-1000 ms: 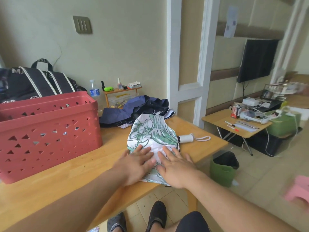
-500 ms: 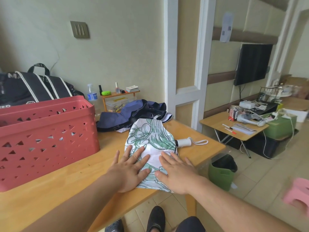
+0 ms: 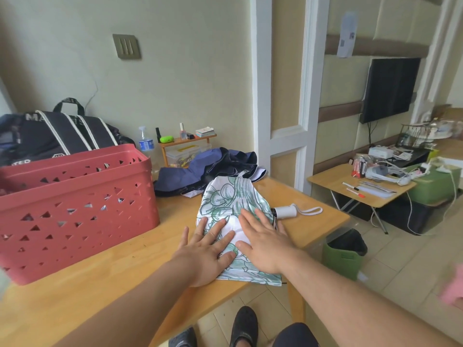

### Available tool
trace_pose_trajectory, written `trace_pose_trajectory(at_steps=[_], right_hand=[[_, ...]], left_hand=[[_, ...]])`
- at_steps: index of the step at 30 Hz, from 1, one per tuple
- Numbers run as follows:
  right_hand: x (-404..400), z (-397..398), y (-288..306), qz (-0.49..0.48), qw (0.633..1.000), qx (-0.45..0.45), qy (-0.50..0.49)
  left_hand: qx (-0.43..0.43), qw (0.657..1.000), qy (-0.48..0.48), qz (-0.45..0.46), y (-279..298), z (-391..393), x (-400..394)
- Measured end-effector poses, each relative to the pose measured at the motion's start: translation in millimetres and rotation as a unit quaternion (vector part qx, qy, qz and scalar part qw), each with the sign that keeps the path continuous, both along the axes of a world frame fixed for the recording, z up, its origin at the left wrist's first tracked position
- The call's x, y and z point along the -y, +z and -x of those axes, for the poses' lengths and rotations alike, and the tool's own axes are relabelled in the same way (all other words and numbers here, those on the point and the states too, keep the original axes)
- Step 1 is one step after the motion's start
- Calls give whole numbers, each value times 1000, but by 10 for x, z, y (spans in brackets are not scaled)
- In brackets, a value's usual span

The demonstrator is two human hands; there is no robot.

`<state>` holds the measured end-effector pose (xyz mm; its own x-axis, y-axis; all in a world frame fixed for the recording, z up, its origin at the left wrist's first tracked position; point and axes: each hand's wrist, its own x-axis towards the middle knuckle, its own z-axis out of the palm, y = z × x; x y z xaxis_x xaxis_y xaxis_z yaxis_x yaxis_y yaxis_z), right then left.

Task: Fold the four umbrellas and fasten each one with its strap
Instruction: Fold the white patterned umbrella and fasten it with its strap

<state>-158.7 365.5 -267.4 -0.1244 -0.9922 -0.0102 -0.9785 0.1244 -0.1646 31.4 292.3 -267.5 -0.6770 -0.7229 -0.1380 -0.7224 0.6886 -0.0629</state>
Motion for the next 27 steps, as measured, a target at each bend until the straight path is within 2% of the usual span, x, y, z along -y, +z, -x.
trace_pose_trajectory(at_steps=[7, 11, 13, 15, 17, 21, 24, 27], right_hand=[[-28, 70, -40, -31, 999, -18, -9], [-21, 74, -50, -34, 999, -20, -5], [-16, 76, -53, -38, 999, -17, -1], [-18, 74, -51, -41, 999, -12, 3], [-14, 81, -58, -39, 999, -7, 4], [-5, 84, -68, -31, 999, -6, 8], [4, 88, -99, -22, 1000, -10, 9], [6, 89, -118, -18, 1000, -12, 8]], left_hand=[[12, 998, -55, -11, 16, -278, 85], [-33, 993, -112, -9, 51, -516, 276], [-78, 988, -135, 21, 128, -509, 377], [-127, 977, -139, 104, 206, -391, 465], [-185, 965, -85, 164, 302, -196, 568], [-353, 927, 38, 124, 519, 224, 872], [-370, 920, 123, 39, 673, 507, 1050], [-381, 911, 158, 6, 659, 690, 1190]])
